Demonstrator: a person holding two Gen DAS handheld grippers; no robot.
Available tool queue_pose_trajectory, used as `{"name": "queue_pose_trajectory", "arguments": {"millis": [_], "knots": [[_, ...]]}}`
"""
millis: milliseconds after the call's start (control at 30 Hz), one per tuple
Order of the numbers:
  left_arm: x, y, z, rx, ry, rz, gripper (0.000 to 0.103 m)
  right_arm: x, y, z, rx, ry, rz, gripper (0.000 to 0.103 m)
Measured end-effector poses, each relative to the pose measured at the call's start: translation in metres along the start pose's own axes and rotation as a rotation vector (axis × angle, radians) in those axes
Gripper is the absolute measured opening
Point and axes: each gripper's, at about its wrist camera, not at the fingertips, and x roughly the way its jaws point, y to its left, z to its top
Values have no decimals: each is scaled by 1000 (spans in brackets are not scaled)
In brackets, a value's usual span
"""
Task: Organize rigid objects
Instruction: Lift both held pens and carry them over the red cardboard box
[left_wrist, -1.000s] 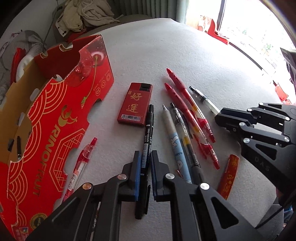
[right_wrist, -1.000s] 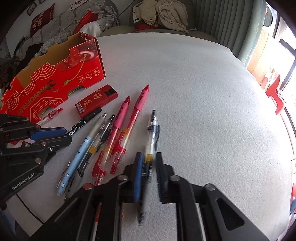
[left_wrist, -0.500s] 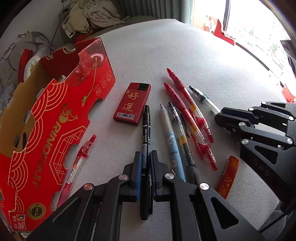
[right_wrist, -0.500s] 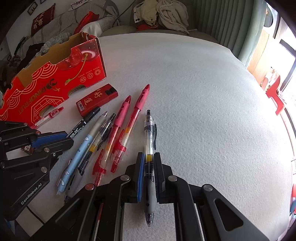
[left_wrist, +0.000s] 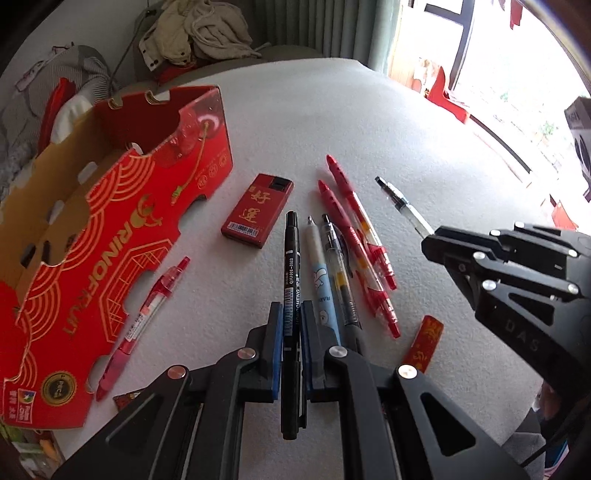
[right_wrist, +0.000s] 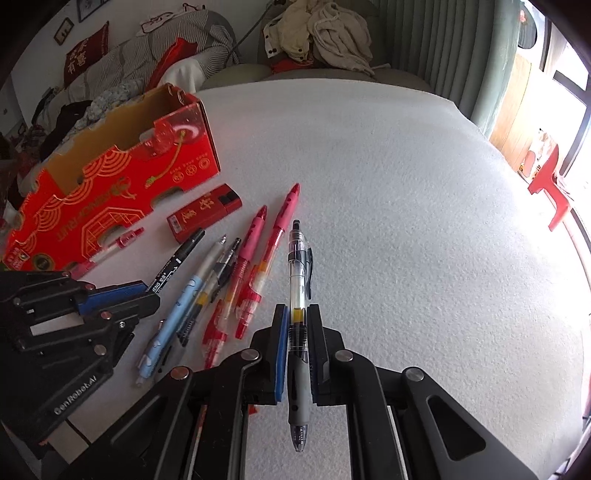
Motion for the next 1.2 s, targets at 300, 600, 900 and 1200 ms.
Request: {"name": "queue_pose_trajectory", "arguments": {"millis": [300, 600, 900, 1200], "knots": [[-42, 16, -6, -69, -79, 5, 9, -20, 18, -1, -10, -26, 35, 11], [-81, 47, -11, -126, -128, 77, 9, -47, 61, 9, -103, -103, 61, 11], [-116, 93, -14, -222, -186, 131, 9, -62, 100, 24, -176, -143, 95, 11], [-140, 130, -8, -261, -216, 178, 9, -63, 134, 53, -207, -183, 133, 11]]}}
